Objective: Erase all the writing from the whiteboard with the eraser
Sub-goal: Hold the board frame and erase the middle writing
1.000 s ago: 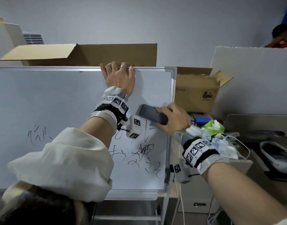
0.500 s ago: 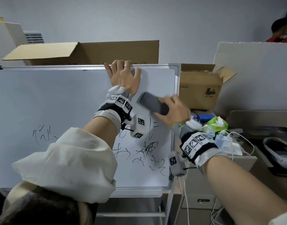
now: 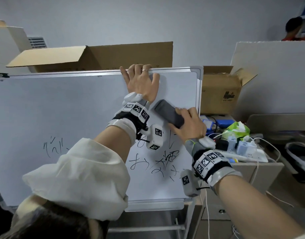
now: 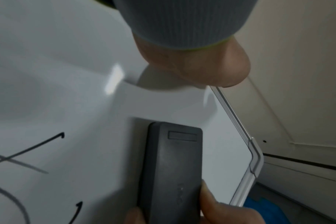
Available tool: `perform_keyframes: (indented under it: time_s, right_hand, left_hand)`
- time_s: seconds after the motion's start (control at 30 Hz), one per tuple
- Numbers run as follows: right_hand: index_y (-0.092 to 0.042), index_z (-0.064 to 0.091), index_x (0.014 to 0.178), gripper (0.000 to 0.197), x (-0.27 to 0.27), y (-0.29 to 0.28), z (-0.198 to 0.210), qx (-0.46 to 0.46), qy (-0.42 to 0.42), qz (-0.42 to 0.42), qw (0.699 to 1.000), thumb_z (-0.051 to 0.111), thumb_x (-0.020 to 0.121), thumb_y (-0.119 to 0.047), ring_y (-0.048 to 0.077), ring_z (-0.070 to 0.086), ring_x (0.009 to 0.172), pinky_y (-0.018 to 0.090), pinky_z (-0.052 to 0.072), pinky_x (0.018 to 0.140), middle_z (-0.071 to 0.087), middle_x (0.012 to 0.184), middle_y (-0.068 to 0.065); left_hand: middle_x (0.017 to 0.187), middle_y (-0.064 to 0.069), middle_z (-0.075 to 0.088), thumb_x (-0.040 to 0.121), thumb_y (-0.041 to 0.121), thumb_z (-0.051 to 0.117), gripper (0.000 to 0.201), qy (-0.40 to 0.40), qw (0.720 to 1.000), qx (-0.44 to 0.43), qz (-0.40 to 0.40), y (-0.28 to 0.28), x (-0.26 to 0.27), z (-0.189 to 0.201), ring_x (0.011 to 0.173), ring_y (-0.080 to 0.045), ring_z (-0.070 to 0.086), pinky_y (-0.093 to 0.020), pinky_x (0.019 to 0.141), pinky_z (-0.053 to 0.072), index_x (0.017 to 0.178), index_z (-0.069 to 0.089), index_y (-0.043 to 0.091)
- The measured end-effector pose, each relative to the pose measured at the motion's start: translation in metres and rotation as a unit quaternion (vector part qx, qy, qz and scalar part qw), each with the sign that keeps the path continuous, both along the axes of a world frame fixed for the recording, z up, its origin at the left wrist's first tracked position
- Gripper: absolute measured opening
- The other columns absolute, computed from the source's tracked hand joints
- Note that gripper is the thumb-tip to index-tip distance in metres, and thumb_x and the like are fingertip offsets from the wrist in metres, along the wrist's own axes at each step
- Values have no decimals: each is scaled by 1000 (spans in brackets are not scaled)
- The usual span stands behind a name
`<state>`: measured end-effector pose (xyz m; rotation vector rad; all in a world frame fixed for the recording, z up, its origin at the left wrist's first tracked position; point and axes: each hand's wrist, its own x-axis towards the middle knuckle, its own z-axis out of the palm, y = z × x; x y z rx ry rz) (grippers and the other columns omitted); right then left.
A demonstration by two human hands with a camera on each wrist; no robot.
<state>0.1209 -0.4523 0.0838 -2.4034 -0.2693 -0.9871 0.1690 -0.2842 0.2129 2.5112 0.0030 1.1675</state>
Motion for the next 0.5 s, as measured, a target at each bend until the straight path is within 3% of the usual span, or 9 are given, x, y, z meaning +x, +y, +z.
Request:
perform_keyframes:
  time_s: [0.13,0.3,0.5]
  right_hand:
    - [-22,59,109,55,-3,3,-3,27,2,-57,998,76,69,-56,27,60,91,32,43,61,55,102,2]
    - [-15,53,99,52,-11,8,-7,96,-9,-129,987,76,69,-51,28,54,94,35,43,64,56,98,5]
    - [-14,46,100,60,-27,14,-18,119,112,-212,964,68,70,-61,31,55,96,40,50,70,59,95,7]
  left_hand:
    - [135,6,52,93,44,31,52,-5,999,33,-10,4,0,-3,143,-21,32,-57,123,-3,137,54,29]
    - [137,4,50,86,43,42,56,-27,995,99,-11,26,-1,-12,143,-24,33,-65,120,0,141,49,30]
    - [131,4,56,94,47,27,51,-69,997,24,16,74,2,-9,140,-22,37,-59,121,7,129,60,30]
